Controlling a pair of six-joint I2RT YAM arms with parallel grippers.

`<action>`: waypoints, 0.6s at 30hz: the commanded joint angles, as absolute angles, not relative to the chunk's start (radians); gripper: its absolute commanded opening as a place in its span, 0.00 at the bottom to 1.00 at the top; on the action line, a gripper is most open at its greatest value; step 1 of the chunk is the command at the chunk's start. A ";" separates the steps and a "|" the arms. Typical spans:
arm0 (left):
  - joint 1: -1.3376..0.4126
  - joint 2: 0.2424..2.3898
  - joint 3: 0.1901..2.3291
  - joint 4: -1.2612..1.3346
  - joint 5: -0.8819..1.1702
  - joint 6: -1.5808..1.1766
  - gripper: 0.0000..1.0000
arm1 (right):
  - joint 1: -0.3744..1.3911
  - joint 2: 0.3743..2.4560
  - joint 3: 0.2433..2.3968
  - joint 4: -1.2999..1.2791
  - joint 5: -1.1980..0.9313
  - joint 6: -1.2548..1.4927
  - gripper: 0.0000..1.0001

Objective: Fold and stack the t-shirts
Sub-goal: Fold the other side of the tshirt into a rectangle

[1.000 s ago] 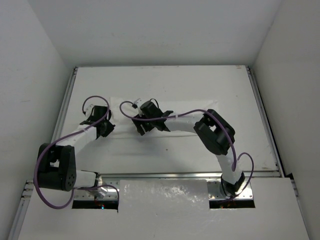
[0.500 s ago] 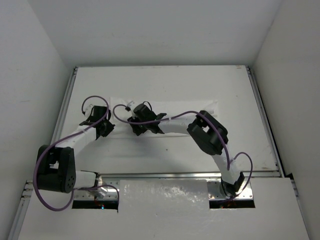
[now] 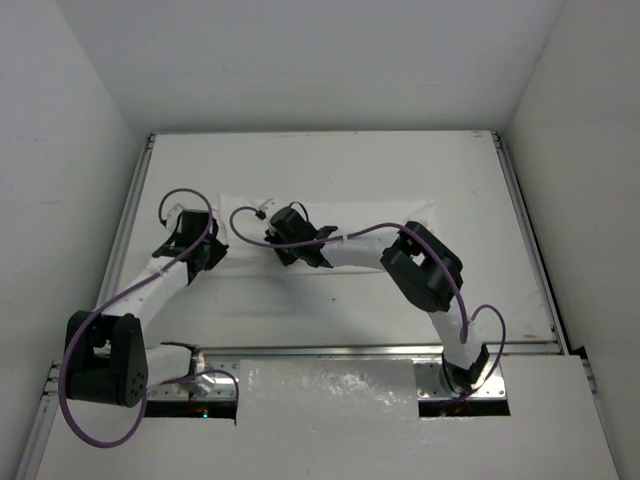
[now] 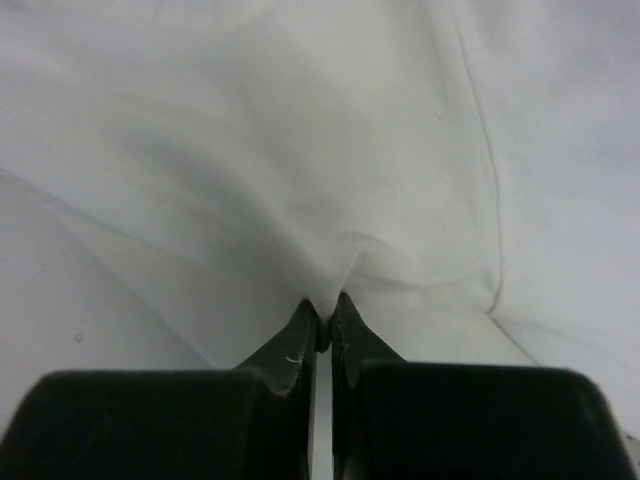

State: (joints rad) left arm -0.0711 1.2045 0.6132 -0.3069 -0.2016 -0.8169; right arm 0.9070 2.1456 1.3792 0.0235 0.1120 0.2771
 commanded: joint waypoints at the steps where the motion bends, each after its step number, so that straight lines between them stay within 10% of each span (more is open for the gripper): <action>1: -0.064 1.166 0.623 -0.290 -0.187 -0.819 0.00 | 0.911 2.046 1.362 0.046 0.130 0.258 0.00; 18: -0.072 1.109 0.505 -0.233 -0.115 -0.815 0.00 | 0.913 1.928 1.174 0.072 0.146 0.311 0.00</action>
